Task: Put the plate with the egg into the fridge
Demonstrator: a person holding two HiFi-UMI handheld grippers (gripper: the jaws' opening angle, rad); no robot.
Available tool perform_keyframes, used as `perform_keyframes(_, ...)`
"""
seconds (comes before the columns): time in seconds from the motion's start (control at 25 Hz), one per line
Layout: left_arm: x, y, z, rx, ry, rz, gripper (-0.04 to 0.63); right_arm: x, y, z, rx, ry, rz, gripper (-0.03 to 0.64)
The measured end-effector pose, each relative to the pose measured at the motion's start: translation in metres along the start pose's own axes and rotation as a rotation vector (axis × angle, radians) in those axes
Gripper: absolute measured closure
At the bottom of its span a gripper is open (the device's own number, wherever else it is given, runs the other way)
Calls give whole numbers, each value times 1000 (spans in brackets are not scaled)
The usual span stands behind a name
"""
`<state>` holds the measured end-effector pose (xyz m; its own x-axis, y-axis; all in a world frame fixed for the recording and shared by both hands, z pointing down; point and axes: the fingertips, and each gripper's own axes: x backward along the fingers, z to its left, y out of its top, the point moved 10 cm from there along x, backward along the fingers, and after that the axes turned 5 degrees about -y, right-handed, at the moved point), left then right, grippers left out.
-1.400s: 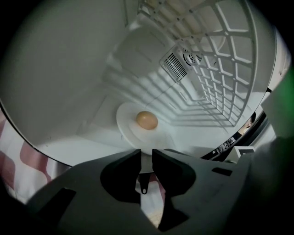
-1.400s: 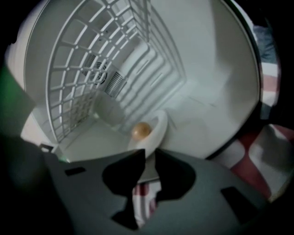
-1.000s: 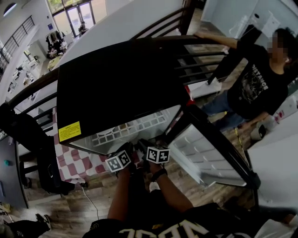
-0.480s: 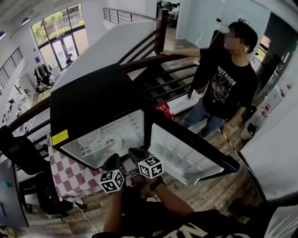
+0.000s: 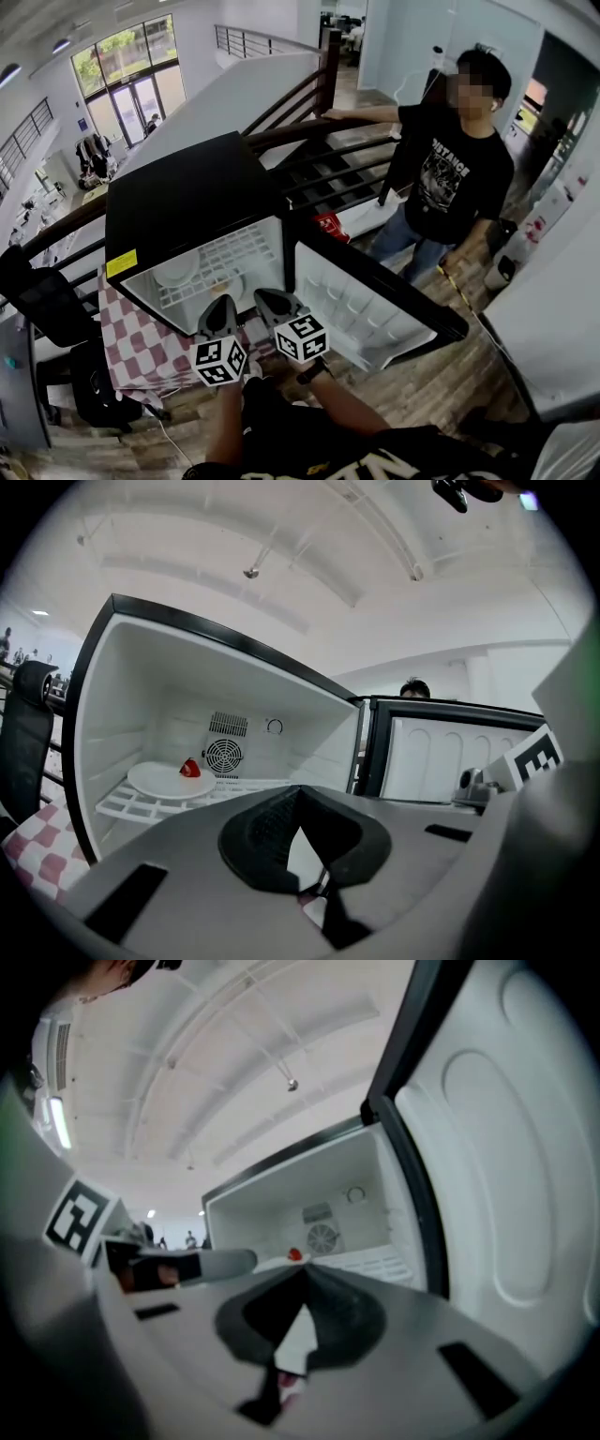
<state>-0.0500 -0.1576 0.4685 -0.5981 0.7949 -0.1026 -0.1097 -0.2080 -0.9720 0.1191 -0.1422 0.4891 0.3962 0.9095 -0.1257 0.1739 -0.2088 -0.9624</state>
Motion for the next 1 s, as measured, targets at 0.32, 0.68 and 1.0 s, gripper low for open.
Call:
perform_keyframes(0.32,1,2,-14,-2,-5,-24,574,18,10,-10,6,-28,-34,597)
perform_keyframes(0.68,3,8,-27,-40,-16,-34,574,31,16,-20,-25,-83,-77,597)
perform_keyframes(1.0,10,18,-33,-60,-9,-33,574,41,29,-21,-20,-87,-113,597)
